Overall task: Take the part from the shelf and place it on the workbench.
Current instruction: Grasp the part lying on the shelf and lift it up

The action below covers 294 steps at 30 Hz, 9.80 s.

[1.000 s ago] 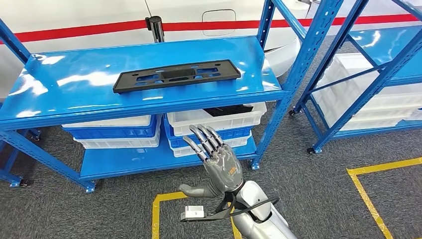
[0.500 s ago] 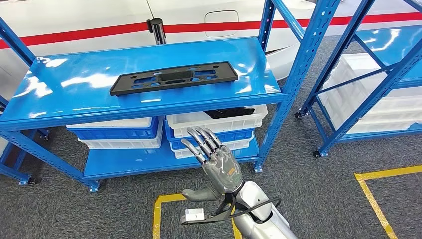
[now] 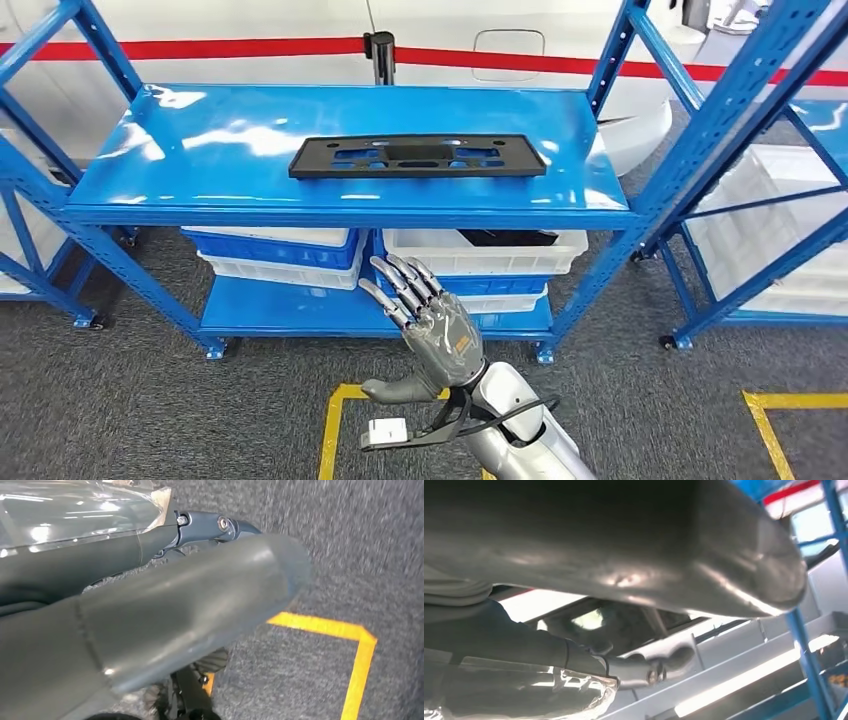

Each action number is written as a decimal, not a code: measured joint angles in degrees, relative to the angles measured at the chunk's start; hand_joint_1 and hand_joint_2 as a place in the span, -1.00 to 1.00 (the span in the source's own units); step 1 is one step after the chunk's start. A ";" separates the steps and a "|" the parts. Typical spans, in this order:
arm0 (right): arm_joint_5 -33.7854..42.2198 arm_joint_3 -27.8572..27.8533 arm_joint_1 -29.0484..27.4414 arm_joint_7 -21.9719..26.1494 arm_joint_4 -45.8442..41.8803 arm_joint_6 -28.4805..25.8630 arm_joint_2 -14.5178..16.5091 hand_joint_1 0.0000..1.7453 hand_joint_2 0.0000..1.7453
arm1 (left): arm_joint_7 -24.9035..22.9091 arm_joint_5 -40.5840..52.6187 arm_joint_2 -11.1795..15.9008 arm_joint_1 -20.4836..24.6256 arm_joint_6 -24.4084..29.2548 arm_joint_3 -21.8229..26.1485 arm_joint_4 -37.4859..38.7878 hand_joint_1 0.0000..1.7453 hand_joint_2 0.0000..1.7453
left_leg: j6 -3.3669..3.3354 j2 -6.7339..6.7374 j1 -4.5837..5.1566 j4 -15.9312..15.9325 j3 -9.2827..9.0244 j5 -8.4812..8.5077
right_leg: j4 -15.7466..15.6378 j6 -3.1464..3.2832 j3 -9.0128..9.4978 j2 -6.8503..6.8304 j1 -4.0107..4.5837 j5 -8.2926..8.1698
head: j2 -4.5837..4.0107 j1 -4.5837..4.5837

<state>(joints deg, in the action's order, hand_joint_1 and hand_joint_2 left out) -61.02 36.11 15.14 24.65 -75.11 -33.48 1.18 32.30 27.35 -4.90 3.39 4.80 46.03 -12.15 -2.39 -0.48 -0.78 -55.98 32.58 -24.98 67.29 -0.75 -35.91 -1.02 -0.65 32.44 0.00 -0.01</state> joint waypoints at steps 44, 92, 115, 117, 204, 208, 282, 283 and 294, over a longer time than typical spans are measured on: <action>-14.22 -6.25 -1.21 -14.08 0.13 -5.91 1.79 -1.00 1.00 | -0.86 2.72 -0.22 -0.24 -0.79 0.20 0.12 -1.00 -1.00 | -0.54 -0.97 0.27 -1.08 0.31 -0.58 | -10.18 -0.24 3.87 1.01 0.00 -5.79 | 0.00 0.24; -26.27 -5.02 -0.38 -31.33 1.78 -5.44 -2.72 -1.00 1.00 | -1.07 5.14 -0.15 -0.04 -1.83 1.65 0.19 -1.00 -1.00 | -0.29 -0.47 -0.34 1.74 -1.27 0.42 | 3.30 0.18 -2.81 1.09 -0.21 0.10 | 0.00 0.52; -24.79 -8.46 -1.96 -28.63 2.66 -5.51 0.55 -1.00 1.00 | -0.96 6.03 0.06 0.14 -1.51 2.68 0.32 -1.00 -1.00 | -0.38 0.92 0.65 -2.67 2.13 -0.37 | -9.36 1.38 4.83 1.17 0.67 -4.00 | 0.00 0.38; -24.86 -8.63 -1.97 -28.64 2.63 -5.51 0.68 -1.00 1.00 | -0.98 6.04 0.06 0.16 -1.46 2.70 0.33 -1.00 -1.00 | -0.43 0.93 0.79 -1.99 1.83 -0.28 | -9.61 0.79 4.89 0.96 0.79 -3.80 | 0.00 0.28; -28.83 -10.79 3.96 -53.29 6.52 -0.30 -8.45 -1.00 1.00 | -3.05 10.26 -1.03 0.37 -0.45 4.28 0.42 -1.00 -1.00 | 1.08 0.05 1.22 -1.58 1.98 0.64 | -10.79 -0.68 6.63 1.26 -0.09 -3.58 | 0.00 -0.38; -28.83 -11.23 5.33 -53.17 8.14 0.70 -8.39 -1.00 1.00 | -3.16 10.38 -1.10 0.43 -0.45 4.28 0.42 -1.00 -1.00 | 1.08 0.05 1.18 -1.58 1.98 0.65 | -10.78 -0.68 6.65 1.25 -0.06 -3.58 | 0.00 -0.38; -28.85 3.45 17.78 -60.04 20.71 9.68 -4.63 1.00 1.00 | -3.69 11.22 -1.87 0.61 0.54 4.55 0.42 -1.00 -1.00 | 1.07 0.04 1.12 -1.58 1.94 0.66 | -10.78 -0.68 6.68 1.22 -0.04 -3.58 | 0.00 -0.37; -28.85 3.57 17.80 -60.37 20.70 9.48 -4.68 1.00 1.00 | -3.69 11.22 -1.87 0.61 0.56 4.55 0.42 -1.00 -1.00 | 1.07 0.04 1.12 -1.59 1.94 0.66 | -10.78 -0.68 6.68 1.22 -0.04 -3.58 | 0.00 -0.37; -28.85 6.28 22.39 -64.60 14.90 -1.90 -12.49 1.00 1.00 | -3.47 12.49 -1.92 0.61 0.61 4.55 0.42 -1.00 -1.00 | 1.05 0.03 1.17 -1.62 1.98 0.68 | -10.78 -0.69 6.67 1.19 -0.08 -3.59 | 0.00 -0.37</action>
<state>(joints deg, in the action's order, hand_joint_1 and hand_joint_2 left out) -89.88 42.39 37.53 -39.94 -60.21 -35.39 -11.31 28.83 39.85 -6.82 4.00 5.40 50.58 -11.74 -1.34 -0.45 0.39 -57.59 34.56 -24.30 56.51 -1.44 -29.24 0.18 -0.73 28.85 0.00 -0.37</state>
